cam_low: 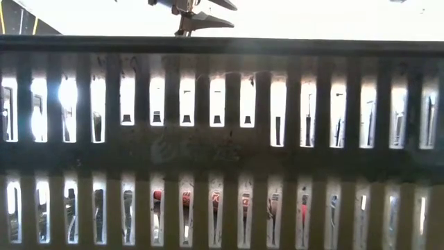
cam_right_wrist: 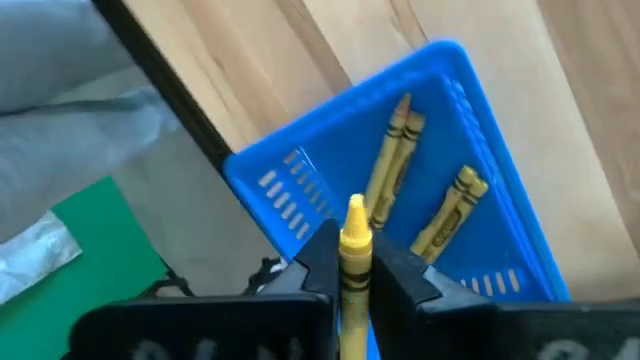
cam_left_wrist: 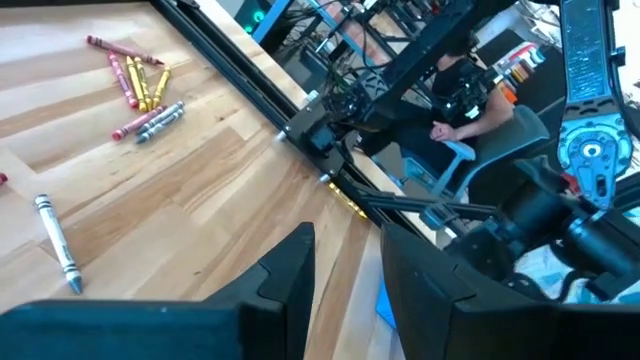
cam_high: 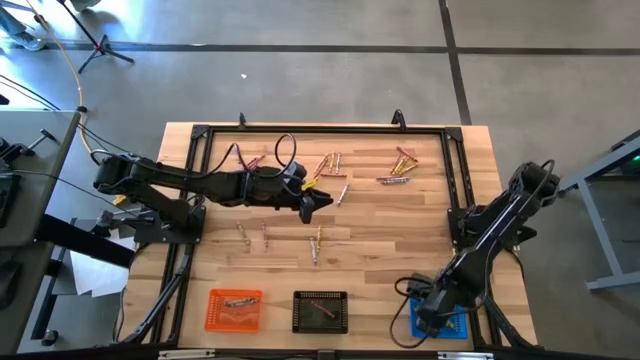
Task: Sort crayons
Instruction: Put the yellow crayon into the blue bin
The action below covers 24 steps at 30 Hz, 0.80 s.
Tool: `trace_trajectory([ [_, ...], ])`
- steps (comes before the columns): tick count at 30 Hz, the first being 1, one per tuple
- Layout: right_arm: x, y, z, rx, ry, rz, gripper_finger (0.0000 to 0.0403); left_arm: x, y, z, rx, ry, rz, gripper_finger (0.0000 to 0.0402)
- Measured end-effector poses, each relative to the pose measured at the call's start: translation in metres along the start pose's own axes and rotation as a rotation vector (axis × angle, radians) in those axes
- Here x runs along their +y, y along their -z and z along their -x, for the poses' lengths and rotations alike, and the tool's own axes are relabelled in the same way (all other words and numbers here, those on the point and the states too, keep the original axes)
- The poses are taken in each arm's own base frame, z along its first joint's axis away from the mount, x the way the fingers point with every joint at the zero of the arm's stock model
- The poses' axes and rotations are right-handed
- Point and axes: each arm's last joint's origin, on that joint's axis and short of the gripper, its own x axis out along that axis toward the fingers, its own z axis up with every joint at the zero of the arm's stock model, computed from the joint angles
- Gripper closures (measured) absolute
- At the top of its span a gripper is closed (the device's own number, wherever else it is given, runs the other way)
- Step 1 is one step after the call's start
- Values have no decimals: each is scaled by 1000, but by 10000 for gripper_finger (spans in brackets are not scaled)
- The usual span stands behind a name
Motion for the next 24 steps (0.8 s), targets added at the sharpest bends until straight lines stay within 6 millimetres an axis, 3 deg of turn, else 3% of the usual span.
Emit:
trace_trajectory([
  [10,-10,3,2,107,94,-109,322,-1,2,0,17,17,8,298],
  [15,-31,6,22,89,218,-250,321,-1,2,0,17,17,7,298],
  [20,-59,7,44,-42,415,-516,321,0,0,0,12,11,-23,298],
  [24,-72,2,36,-49,466,-647,320,5,-4,-1,5,3,-47,298],
])
